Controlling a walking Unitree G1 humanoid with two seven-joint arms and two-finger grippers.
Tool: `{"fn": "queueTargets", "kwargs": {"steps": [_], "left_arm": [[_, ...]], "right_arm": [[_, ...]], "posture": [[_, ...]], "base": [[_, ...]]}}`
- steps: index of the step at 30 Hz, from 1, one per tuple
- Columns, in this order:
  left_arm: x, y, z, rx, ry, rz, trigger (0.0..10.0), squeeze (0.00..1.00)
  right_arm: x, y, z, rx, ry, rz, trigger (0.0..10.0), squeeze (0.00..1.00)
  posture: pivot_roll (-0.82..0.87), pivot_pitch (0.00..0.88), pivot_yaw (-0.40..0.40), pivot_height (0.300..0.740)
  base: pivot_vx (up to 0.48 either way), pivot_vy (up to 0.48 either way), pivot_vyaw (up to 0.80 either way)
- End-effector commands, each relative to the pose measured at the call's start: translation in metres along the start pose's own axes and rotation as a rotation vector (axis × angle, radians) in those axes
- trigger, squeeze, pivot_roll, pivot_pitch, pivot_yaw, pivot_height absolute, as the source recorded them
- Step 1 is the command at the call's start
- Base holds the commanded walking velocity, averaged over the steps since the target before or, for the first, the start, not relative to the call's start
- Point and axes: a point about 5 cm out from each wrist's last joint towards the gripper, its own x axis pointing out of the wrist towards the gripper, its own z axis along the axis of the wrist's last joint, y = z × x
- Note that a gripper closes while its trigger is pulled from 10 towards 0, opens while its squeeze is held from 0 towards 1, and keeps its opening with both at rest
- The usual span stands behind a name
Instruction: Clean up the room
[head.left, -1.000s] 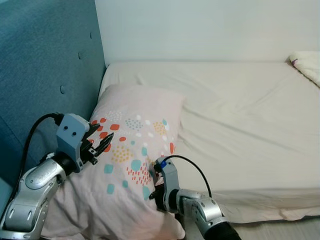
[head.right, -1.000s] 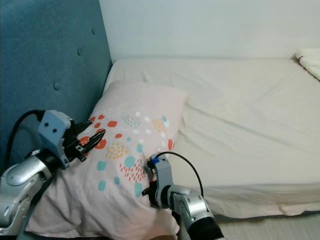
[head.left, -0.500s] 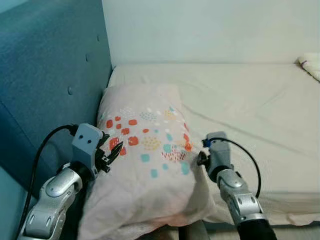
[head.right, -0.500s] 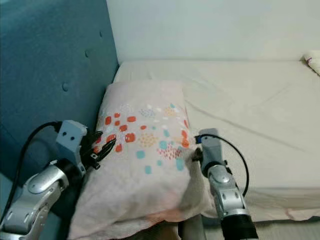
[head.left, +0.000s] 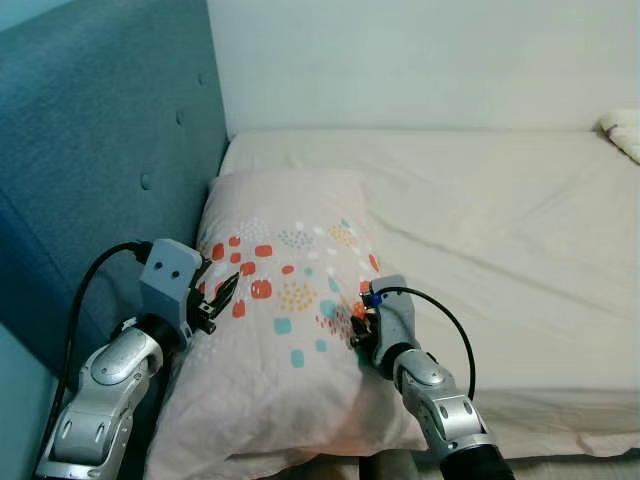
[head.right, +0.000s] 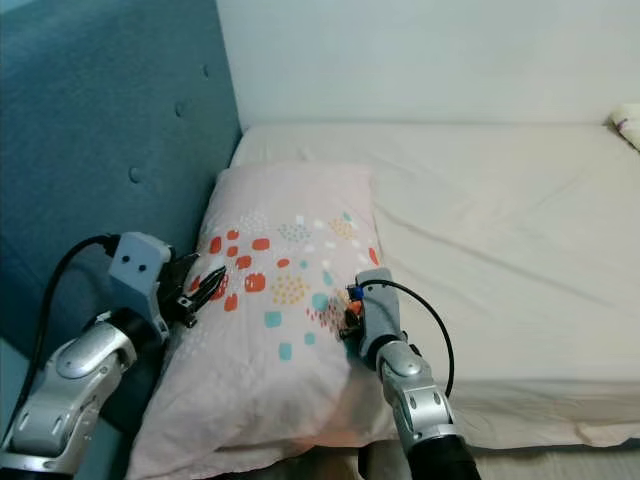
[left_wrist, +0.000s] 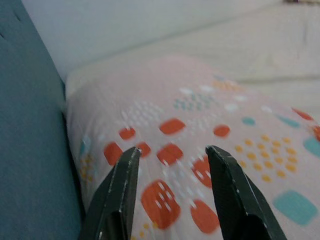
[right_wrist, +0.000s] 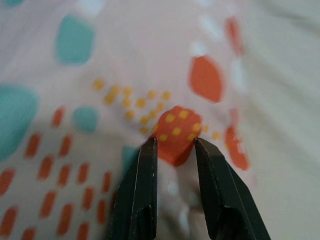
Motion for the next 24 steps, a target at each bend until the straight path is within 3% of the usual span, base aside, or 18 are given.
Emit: {"fn": "queueTargets", "kwargs": {"steps": [1, 5, 8, 10, 16, 18, 22, 24], "left_arm": [[-0.001, 0.007, 0.0, 0.0, 0.002, 0.021, 10.0, 0.0], [0.001, 0.009, -0.001, 0.015, 0.002, 0.019, 10.0, 0.0], [0.004, 0.008, 0.0, 0.01, -0.013, 0.017, 10.0, 0.0], [0.005, 0.007, 0.0, 0.009, -0.015, 0.016, 10.0, 0.0], [0.008, 0.005, 0.001, -0.002, -0.017, 0.016, 10.0, 0.0], [0.019, -0.014, 0.0, -0.112, 0.008, 0.068, 10.0, 0.0], [0.022, -0.022, -0.003, -0.117, 0.014, 0.087, 10.0, 0.0], [0.024, -0.027, -0.009, -0.203, 0.04, 0.104, 10.0, 0.0]], "right_arm": [[-0.001, -0.001, -0.001, 0.024, -0.006, -0.015, 10.0, 0.0], [-0.002, 0.007, -0.008, 0.102, 0.031, 0.044, 10.0, 0.0], [-0.005, 0.019, 0.012, 0.215, -0.064, 0.132, 10.0, 0.0], [-0.005, 0.02, 0.016, 0.229, -0.084, 0.142, 10.0, 0.0], [-0.008, 0.012, 0.031, 0.189, -0.18, 0.102, 10.0, 0.0], [-0.021, -0.019, 0.058, 0.028, -0.388, -0.077, 10.0, 0.0], [-0.026, -0.022, 0.063, 0.001, -0.432, -0.096, 10.0, 0.0], [-0.03, -0.024, 0.066, -0.003, -0.46, -0.104, 10.0, 0.0]], "posture": [[0.04, 0.048, -0.053, 0.583], [0.03, 0.042, -0.049, 0.583], [0.02, 0.04, -0.044, 0.583], [0.02, 0.038, -0.043, 0.583], [0.02, 0.033, -0.042, 0.583], [0.01, 0.023, -0.037, 0.583], [0.01, 0.023, -0.035, 0.583], [0.01, 0.022, -0.035, 0.588]], "base": [[0.0, 0.0, 0.0], [0.0, 0.0, 0.0], [0.0, 0.0, 0.0], [0.0, 0.0, 0.0], [0.0, 0.0, 0.0], [0.0, 0.0, 0.0], [0.0, 0.0, 0.0], [0.0, 0.0, 0.0]]}}
